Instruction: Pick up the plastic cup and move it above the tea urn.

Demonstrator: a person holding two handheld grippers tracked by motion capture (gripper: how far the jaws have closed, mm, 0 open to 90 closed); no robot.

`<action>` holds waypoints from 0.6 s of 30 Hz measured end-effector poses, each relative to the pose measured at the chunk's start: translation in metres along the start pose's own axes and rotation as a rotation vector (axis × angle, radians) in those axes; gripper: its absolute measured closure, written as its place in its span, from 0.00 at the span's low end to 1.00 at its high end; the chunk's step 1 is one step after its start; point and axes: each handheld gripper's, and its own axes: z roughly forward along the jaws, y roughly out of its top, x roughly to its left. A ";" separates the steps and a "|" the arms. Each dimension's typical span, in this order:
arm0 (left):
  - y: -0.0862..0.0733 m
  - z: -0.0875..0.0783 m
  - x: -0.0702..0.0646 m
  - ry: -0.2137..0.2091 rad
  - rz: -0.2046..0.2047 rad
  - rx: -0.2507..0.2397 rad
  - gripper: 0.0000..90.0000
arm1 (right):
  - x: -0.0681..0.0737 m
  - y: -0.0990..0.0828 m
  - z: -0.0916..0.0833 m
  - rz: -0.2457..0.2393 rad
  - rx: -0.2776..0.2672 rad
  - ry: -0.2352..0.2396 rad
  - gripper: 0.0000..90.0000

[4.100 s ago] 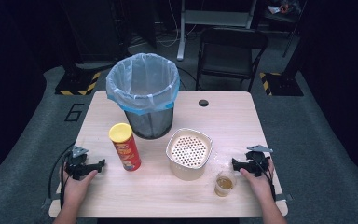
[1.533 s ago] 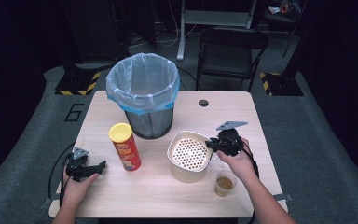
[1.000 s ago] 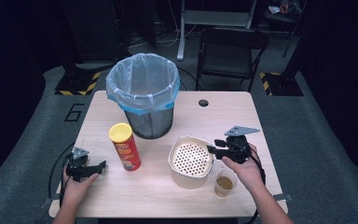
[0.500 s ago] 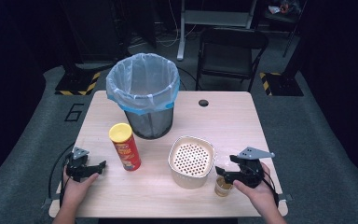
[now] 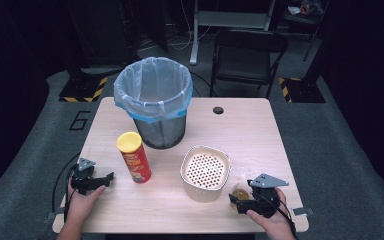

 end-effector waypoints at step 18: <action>0.000 0.000 0.000 0.001 0.000 -0.002 0.15 | 0.003 -0.025 0.019 -0.046 0.004 -0.071 0.29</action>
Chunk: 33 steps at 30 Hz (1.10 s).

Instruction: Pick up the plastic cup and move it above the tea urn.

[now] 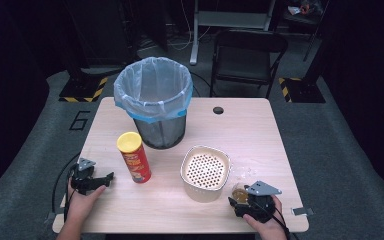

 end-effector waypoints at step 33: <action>0.000 0.000 0.000 0.001 -0.001 -0.006 0.15 | -0.027 0.020 -0.010 -0.090 -0.008 0.074 0.39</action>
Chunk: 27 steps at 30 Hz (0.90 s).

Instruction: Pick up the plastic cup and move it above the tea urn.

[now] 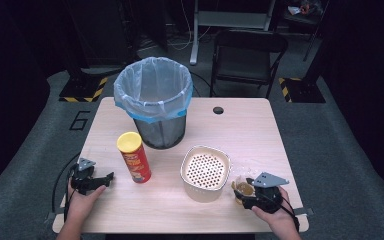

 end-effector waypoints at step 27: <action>0.000 0.000 0.000 0.000 0.000 0.002 0.15 | -0.059 0.076 0.000 -0.037 -0.051 0.003 0.42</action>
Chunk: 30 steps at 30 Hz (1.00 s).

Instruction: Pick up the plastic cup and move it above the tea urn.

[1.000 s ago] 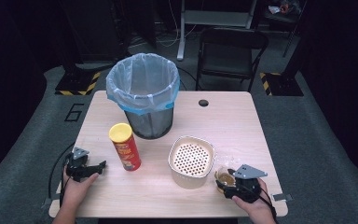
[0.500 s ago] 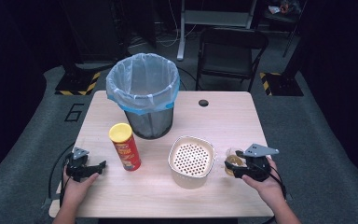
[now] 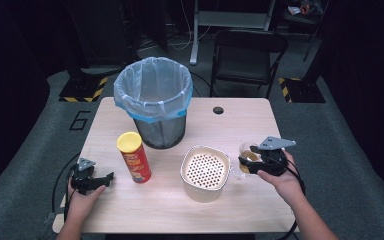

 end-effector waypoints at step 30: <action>0.000 0.000 0.000 -0.002 0.000 0.003 0.15 | -0.011 0.058 0.045 -0.158 -0.075 0.094 0.42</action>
